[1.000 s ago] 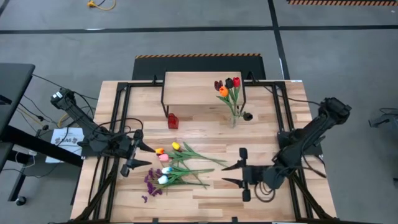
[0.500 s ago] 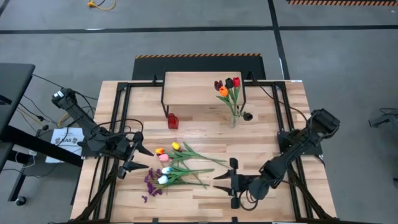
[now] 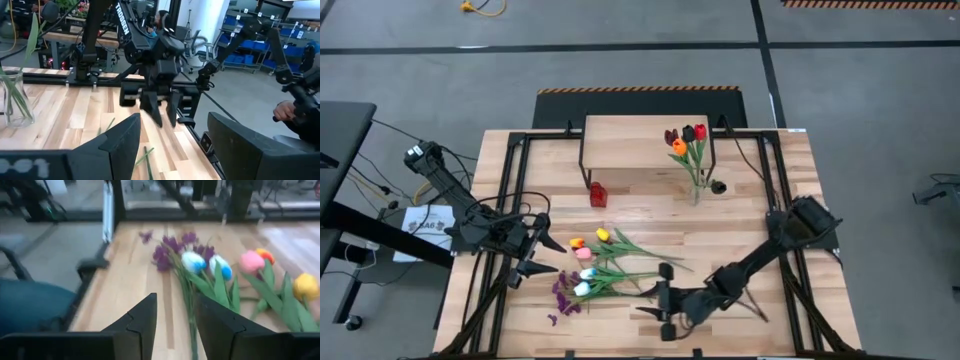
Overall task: Pick and place flowers into a vace then onto a shelf
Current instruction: Put the light pink flower into the transparent vase
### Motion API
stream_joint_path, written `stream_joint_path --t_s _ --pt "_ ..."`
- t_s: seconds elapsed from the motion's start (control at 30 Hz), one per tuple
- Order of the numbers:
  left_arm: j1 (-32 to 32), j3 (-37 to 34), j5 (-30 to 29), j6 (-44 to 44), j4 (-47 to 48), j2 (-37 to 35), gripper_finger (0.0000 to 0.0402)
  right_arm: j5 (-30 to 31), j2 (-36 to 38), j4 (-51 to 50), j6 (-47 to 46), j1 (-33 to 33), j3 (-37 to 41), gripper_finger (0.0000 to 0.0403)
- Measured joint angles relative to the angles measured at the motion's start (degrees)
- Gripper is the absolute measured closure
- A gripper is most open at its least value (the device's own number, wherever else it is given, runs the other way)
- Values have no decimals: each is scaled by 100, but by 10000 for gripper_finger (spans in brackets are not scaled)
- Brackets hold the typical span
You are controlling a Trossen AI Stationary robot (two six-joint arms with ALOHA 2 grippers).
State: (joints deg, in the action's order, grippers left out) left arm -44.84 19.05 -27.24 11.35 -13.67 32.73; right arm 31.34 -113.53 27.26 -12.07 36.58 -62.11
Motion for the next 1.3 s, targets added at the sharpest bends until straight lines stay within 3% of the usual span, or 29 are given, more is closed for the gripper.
stream_joint_path --t_s 0.43,0.67,1.1,1.3 --pt "0 0 218 173 9 0 180 -893 -1050 -1130 -417 -381 -1250 280" --pt "1 0 241 172 9 0 180 -926 -1065 -1881 -1018 -569 -1258 280" --pt "0 0 297 151 22 0 180 -1282 -1077 -1955 -1048 -693 -1261 282" --pt "0 2 295 151 20 2 180 -1634 -1485 -1689 -1175 -791 -1361 282"
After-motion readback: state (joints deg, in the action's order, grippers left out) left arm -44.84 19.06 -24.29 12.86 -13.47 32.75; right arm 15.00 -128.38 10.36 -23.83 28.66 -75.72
